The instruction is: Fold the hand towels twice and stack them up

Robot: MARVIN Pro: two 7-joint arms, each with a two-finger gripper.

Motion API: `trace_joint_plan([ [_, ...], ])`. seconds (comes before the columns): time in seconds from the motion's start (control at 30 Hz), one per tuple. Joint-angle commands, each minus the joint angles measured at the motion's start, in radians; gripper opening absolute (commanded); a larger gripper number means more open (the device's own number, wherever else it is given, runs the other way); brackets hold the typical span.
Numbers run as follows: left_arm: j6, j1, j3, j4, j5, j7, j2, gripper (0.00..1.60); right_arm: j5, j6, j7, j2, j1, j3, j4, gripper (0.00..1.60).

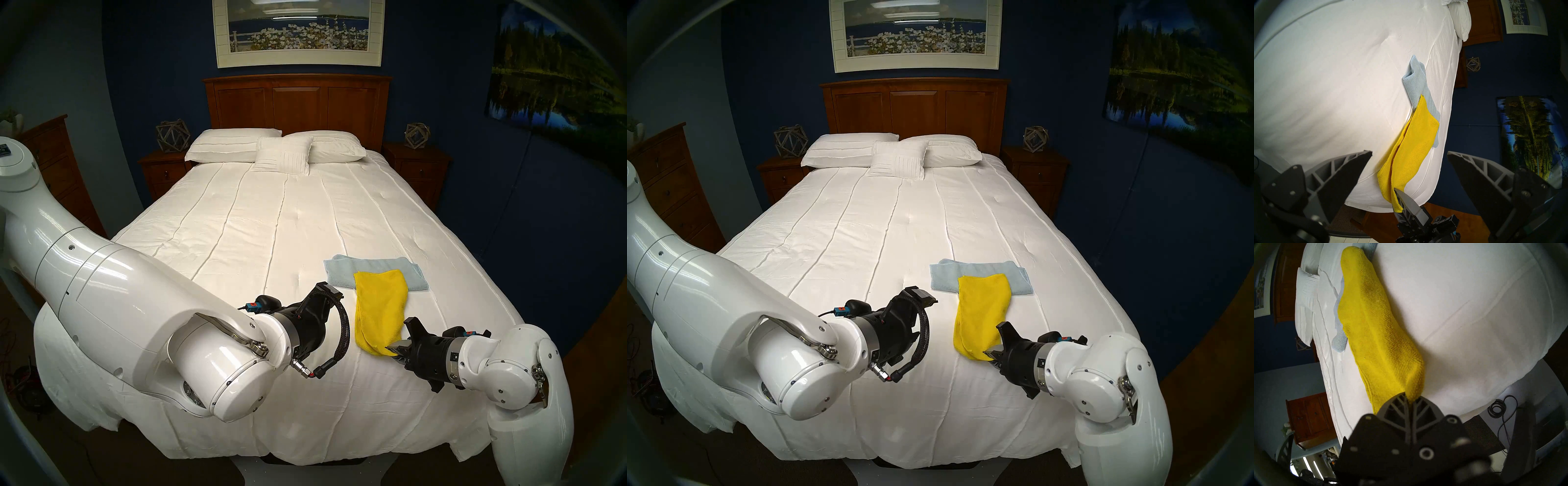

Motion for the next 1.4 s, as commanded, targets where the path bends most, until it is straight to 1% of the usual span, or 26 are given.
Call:
trace_joint_plan([
  [0.0, 0.002, -0.004, -0.011, 0.0, 0.0, -0.003, 0.0, 1.6, 0.044, 0.021, 0.007, 0.003, -0.065, 0.033, -0.081, 0.0],
  [0.03, 0.002, -0.004, -0.011, 0.0, 0.0, -0.003, 0.0, 1.6, 0.058, 0.031, 0.013, 0.006, -0.073, 0.047, -0.081, 0.0],
  [0.13, 0.002, -0.004, -0.011, 0.0, 0.001, -0.003, 0.0, 1.6, 0.079, 0.041, 0.018, 0.009, -0.07, 0.063, -0.081, 0.0],
  [0.17, 0.002, -0.004, -0.011, 0.0, 0.001, -0.003, 0.0, 1.6, 0.107, 0.047, 0.018, 0.013, -0.058, 0.077, -0.081, 0.0],
  [0.27, 0.002, -0.004, -0.011, 0.0, 0.001, -0.002, 0.0, 1.6, 0.119, 0.052, 0.017, 0.019, -0.044, 0.087, -0.081, 0.0],
  [0.37, 0.002, -0.004, -0.011, 0.0, 0.002, -0.002, 0.0, 1.6, 0.113, 0.04, 0.006, 0.025, -0.013, 0.094, -0.081, 0.01],
  [0.43, 0.002, -0.004, -0.011, 0.0, 0.002, -0.002, 0.0, 1.6, 0.126, 0.035, 0.003, 0.03, 0.022, 0.097, -0.081, 0.03],
  [0.47, 0.002, -0.004, -0.011, 0.0, 0.002, -0.002, 0.0, 1.6, 0.13, 0.031, -0.002, 0.033, 0.042, 0.096, -0.081, 0.11],
  [0.5, 0.002, -0.004, -0.011, 0.0, 0.002, -0.002, 0.0, 1.6, 0.133, 0.029, -0.004, 0.037, 0.062, 0.093, -0.075, 0.15],
  [0.57, 0.002, -0.004, -0.011, 0.0, 0.002, -0.002, 0.0, 1.6, 0.14, 0.021, 0.01, 0.05, 0.08, 0.089, -0.06, 0.13],
  [0.73, 0.002, -0.003, -0.011, 0.0, 0.003, -0.001, 0.001, 1.6, 0.136, -0.009, 0.035, 0.08, 0.135, 0.068, -0.008, 0.16],
  [0.83, 0.002, -0.003, -0.011, 0.0, 0.003, -0.001, 0.001, 1.6, 0.143, -0.023, 0.044, 0.093, 0.169, 0.059, 0.025, 0.13],
  [0.87, 0.002, -0.003, -0.011, 0.0, 0.003, -0.001, 0.001, 1.6, 0.145, -0.027, 0.038, 0.095, 0.189, 0.052, 0.039, 0.09],
  [0.9, 0.002, -0.003, -0.011, 0.0, 0.004, -0.001, 0.001, 1.6, 0.146, -0.035, 0.057, 0.101, 0.182, 0.053, 0.043, 0.0],
  [0.97, 0.001, -0.003, -0.011, 0.0, 0.004, -0.001, 0.001, 1.6, 0.148, -0.043, 0.052, 0.105, 0.217, 0.04, 0.07, 0.0],
  [1.0, 0.001, -0.003, -0.011, 0.0, 0.004, -0.001, 0.001, 1.6, 0.145, -0.047, 0.062, 0.111, 0.217, 0.037, 0.075, 0.0],
  [1.3, 0.001, -0.003, -0.011, 0.0, 0.005, 0.0, 0.001, 1.6, 0.152, -0.084, 0.083, 0.134, 0.321, 0.005, 0.158, 0.0],
  [1.33, 0.001, -0.003, -0.011, 0.0, 0.005, 0.0, 0.001, 1.6, 0.151, -0.086, 0.093, 0.138, 0.32, 0.004, 0.163, 0.0],
  [1.37, 0.001, -0.003, -0.011, 0.0, 0.005, 0.0, 0.001, 1.6, 0.151, -0.088, 0.089, 0.14, 0.345, -0.007, 0.183, 0.0],
])
